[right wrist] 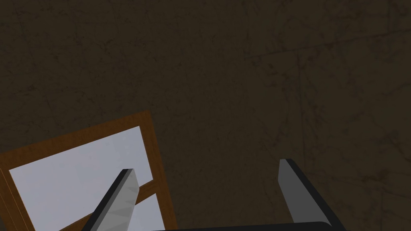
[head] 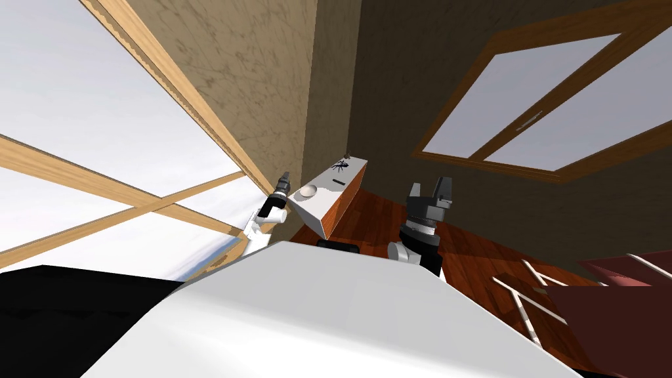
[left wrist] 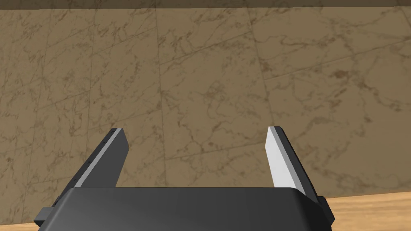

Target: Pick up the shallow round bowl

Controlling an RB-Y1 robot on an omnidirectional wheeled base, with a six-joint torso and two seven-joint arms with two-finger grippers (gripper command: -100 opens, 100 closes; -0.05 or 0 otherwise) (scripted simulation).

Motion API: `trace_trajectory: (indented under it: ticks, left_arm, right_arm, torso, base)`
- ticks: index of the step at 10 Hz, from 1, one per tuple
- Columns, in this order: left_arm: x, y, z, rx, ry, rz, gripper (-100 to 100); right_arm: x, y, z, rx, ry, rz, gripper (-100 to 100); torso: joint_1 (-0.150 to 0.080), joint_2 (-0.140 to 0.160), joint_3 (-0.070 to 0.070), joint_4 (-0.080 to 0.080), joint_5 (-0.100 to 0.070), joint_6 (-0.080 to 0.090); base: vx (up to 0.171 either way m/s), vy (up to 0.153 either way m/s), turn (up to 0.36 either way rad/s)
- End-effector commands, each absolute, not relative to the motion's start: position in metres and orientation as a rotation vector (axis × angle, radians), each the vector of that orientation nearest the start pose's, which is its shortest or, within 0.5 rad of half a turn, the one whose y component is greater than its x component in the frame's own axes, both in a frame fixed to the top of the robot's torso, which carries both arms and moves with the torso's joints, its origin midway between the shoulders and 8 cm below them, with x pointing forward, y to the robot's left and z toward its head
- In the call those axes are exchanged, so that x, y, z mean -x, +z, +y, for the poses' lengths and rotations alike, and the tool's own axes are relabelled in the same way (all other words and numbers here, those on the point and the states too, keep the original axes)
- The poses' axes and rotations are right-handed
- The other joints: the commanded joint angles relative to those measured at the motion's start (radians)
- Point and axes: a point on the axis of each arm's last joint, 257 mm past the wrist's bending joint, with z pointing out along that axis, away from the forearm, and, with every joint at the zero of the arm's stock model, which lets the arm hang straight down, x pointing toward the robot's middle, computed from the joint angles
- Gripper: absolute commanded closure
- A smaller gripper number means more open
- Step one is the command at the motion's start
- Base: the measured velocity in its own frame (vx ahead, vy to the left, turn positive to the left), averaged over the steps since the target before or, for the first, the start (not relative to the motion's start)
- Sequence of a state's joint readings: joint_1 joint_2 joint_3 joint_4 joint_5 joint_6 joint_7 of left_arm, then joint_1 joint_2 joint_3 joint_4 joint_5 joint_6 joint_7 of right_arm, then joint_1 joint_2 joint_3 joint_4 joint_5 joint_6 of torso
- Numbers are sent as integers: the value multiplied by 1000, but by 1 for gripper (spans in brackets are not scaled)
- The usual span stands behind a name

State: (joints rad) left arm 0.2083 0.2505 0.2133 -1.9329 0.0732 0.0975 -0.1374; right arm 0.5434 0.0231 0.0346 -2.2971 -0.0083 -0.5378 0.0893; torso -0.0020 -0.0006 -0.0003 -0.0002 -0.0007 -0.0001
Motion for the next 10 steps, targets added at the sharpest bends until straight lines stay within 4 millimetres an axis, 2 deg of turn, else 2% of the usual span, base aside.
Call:
trace_trajectory:
  ticks: [1,2,3,4,5,6,7,8,9,10]
  left_arm:
    - [-483,-147,415,1029,-790,1181,-100]
    - [-483,-150,416,1034,-787,1184,-100]
    - [-491,-161,430,1075,-760,1203,-100]
    - [-491,-166,431,1089,-752,1214,-100]
    - [-497,-175,446,1126,-728,1225,-100]
    - [-496,-182,447,1147,-715,1241,-100]
    - [-502,-189,461,1186,-693,1250,-100]
    - [-501,-198,463,1209,-679,1266,-100]
    - [-506,-201,476,1243,-663,1267,-100]
    - [-504,-213,478,1274,-643,1288,-100]
  right_arm:
    - [-332,25,-275,-638,1245,598,0]
    - [-332,25,-275,-638,1245,598,0]
    - [-332,25,-275,-638,1245,598,0]
    - [-332,25,-275,-638,1245,598,0]
    - [-332,25,-275,-638,1245,598,0]
    - [-332,25,-275,-638,1245,598,0]
    - [-332,25,-275,-638,1245,598,0]
    - [-332,25,-275,-638,1245,598,0]
    - [-332,25,-275,-638,1245,598,0]
    - [-332,25,-275,-638,1245,598,0]
  torso:
    - [0,0,0,0,0,0]
    - [-1,-1,0,0,0,0]
    - [-1,-1,0,0,0,0]
    - [-3,-1,-1,0,0,0]
    - [-3,-1,0,0,-1,0]
    - [-3,-1,0,0,-1,0]
    - [-2,-1,0,0,-1,0]
    - [-3,-2,-1,0,-1,0]
    - [-2,-1,-1,0,-1,0]
    - [-4,-1,-1,0,-1,0]
  base:
    - [16,-52,2]
    - [15,-58,10]
    - [20,-83,8]
    - [14,-76,10]
    - [10,-78,7]
    - [15,-73,3]
    - [31,-87,8]
    - [23,-71,9]
    - [18,-94,5]
    - [19,-81,7]
